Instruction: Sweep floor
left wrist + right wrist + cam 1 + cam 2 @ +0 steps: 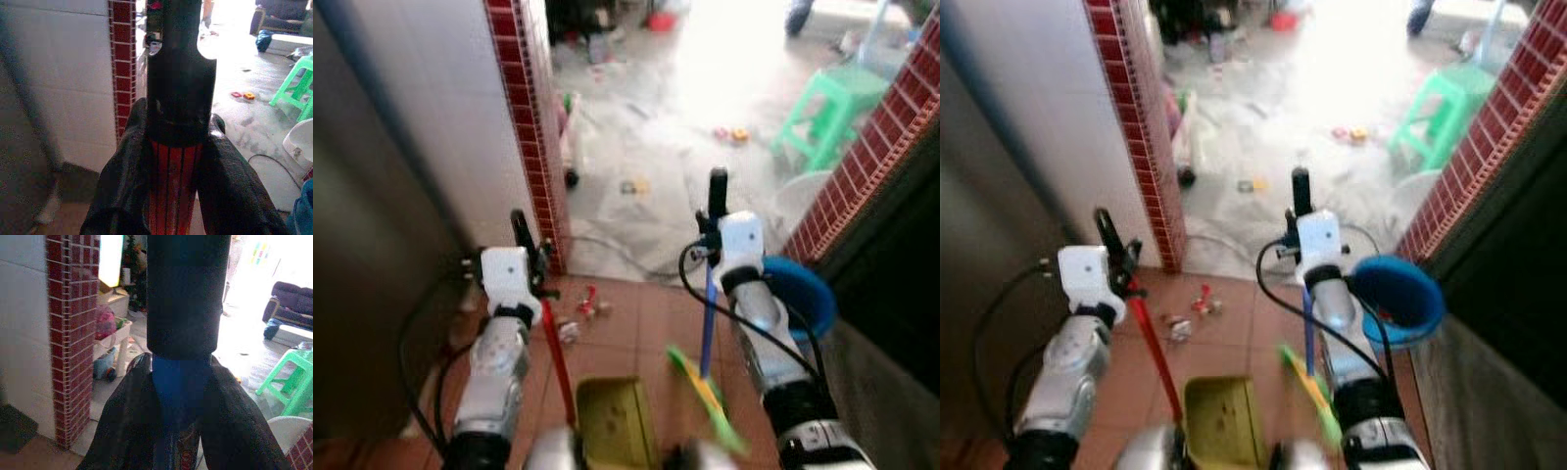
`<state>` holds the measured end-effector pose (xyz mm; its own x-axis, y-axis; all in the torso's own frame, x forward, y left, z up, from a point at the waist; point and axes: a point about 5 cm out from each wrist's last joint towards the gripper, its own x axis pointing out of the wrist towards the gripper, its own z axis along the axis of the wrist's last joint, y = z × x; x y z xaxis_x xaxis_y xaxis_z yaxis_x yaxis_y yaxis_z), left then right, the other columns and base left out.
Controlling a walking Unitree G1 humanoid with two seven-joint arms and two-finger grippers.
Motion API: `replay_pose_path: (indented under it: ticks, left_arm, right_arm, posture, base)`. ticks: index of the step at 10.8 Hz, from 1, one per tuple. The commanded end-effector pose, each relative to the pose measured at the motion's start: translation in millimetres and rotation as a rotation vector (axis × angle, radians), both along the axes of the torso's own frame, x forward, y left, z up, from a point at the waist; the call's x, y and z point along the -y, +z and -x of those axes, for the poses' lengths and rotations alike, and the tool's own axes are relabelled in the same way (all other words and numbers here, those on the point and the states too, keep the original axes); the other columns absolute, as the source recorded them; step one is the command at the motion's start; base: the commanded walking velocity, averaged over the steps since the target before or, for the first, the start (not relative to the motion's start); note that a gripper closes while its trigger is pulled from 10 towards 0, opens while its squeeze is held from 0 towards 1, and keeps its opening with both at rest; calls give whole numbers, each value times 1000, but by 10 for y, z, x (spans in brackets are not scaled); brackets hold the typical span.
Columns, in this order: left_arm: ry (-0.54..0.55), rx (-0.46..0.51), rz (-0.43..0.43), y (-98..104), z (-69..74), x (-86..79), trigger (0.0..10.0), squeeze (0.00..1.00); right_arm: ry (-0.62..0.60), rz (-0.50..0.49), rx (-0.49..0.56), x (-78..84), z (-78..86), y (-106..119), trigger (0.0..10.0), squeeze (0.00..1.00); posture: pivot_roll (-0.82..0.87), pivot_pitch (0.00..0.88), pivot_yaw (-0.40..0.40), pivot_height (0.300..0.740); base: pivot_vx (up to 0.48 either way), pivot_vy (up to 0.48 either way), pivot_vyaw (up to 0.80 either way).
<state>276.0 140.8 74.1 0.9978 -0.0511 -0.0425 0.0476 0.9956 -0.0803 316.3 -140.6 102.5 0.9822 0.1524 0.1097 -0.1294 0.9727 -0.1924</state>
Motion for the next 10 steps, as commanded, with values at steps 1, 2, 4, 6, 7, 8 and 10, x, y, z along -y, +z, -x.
replay_pose_path:
  ticks: [1,2,4,6,7,8,10]
  left_arm:
    - [-16,41,9,101,-28,18,10000,0]
    - [-12,23,-2,94,-43,1,10000,0]
    - [-47,95,-100,169,-44,-60,10000,0]
    - [18,224,-138,304,-100,-155,10000,0]
    - [19,327,-99,373,-119,-143,10000,0]
    - [35,305,-65,345,-121,-126,10000,0]
    - [21,274,66,191,-60,-2,10000,0]
  right_arm:
    - [-15,5,21,25,-21,52,10000,0]
    - [-32,0,24,38,-32,63,10000,0]
    - [-218,-1,15,289,-81,82,10000,0]
    - [-285,-28,-30,396,-78,22,10000,0]
    - [-281,-44,-39,379,-81,13,10000,0]
    - [-271,-48,-35,355,-82,24,10000,0]
    - [-258,-53,-34,321,-96,46,10000,0]
  posture:
    - [-93,0,41,740]
    - [-94,0,43,740]
    - [-97,0,50,740]
    - [-103,0,46,740]
    - [-110,0,39,740]
    - [-113,0,39,740]
    - [-119,0,33,740]
  base:
    - [0,0,0]
    - [0,0,0]
    - [0,0,0]
    - [0,0,0]
    - [0,0,0]
    - [0,0,0]
    - [0,0,0]
